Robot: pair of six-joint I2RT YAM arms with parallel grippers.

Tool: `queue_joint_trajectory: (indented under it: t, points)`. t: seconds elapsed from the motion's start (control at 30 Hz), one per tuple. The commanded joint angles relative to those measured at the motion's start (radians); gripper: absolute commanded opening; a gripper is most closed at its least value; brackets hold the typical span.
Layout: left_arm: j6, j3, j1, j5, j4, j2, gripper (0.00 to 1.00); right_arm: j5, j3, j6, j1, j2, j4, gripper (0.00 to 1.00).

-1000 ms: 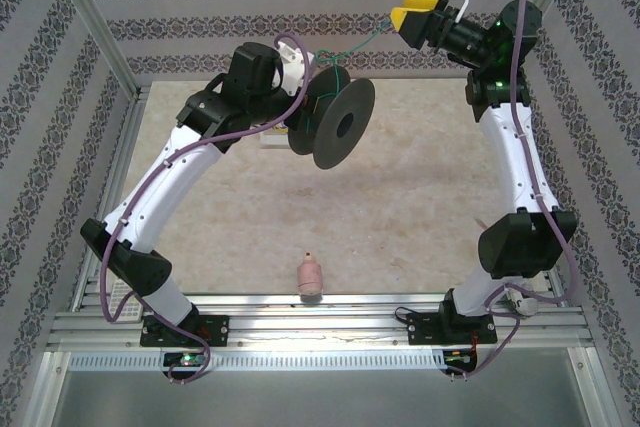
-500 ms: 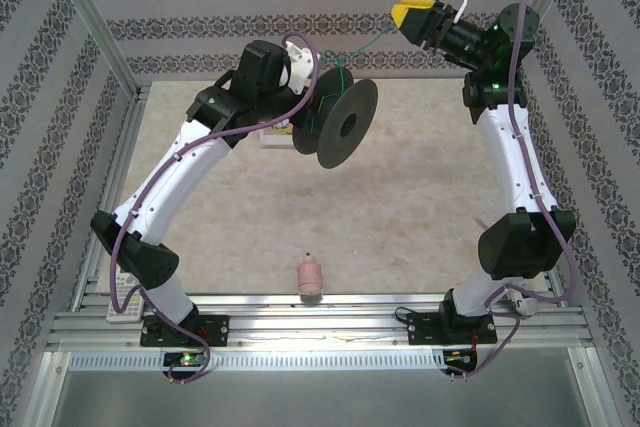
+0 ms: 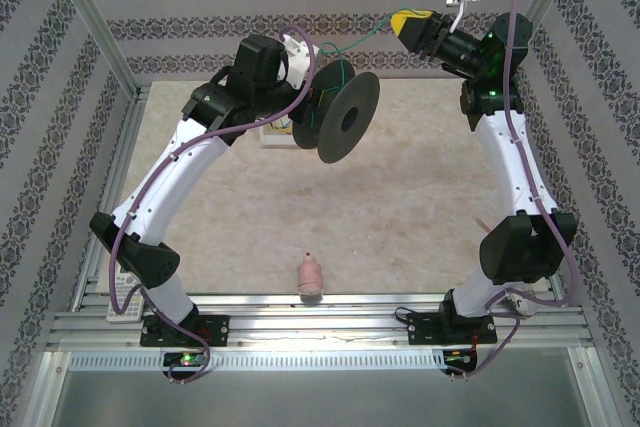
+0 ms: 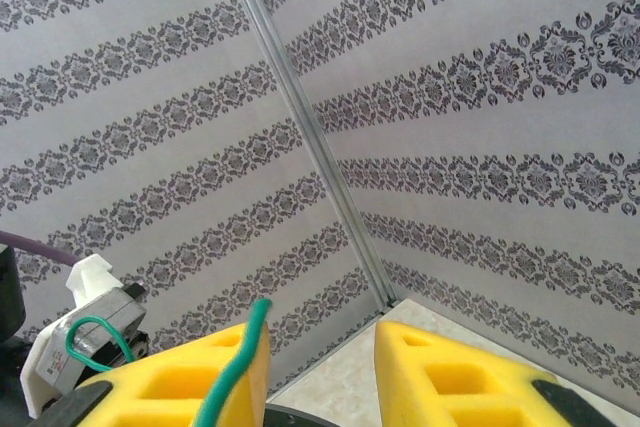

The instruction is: Wrap the cables

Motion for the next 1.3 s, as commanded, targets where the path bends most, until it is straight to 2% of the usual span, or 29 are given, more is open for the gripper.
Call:
queue_joint_trajectory:
  t: [0.0, 0.37, 0.63, 0.8, 0.9, 0.93, 1.1, 1.27]
  points:
    - [0.002, 0.032, -0.019, 0.017, 0.026, -0.002, 0.00, 0.006, 0.025, 0.000, 0.010, -0.028, 0.059, 0.33]
    - [0.002, 0.039, -0.021, 0.030, 0.026, 0.008, 0.00, 0.027, 0.053, 0.008, 0.030, -0.009, 0.079, 0.32]
    - [0.014, 0.033, -0.032, 0.024, 0.014, 0.010, 0.00, 0.051, 0.109, 0.024, 0.045, 0.033, 0.093, 0.26]
    - [0.016, 0.036, -0.032, 0.024, 0.016, 0.007, 0.00, 0.058, 0.116, 0.022, 0.052, 0.042, 0.095, 0.17]
    - [0.018, 0.036, -0.032, 0.024, 0.017, 0.007, 0.00, 0.056, 0.112, 0.022, 0.053, 0.040, 0.094, 0.02]
    - [0.018, 0.035, -0.032, 0.022, 0.018, 0.008, 0.00, 0.054, 0.112, 0.022, 0.055, 0.038, 0.091, 0.00]
    - [0.000, 0.051, -0.030, -0.029, 0.020, 0.024, 0.00, 0.035, 0.064, 0.000, 0.059, -0.009, 0.075, 0.00]
    - [-0.034, 0.113, -0.023, -0.113, 0.012, 0.071, 0.00, 0.027, -0.095, -0.041, 0.071, -0.124, 0.032, 0.00]
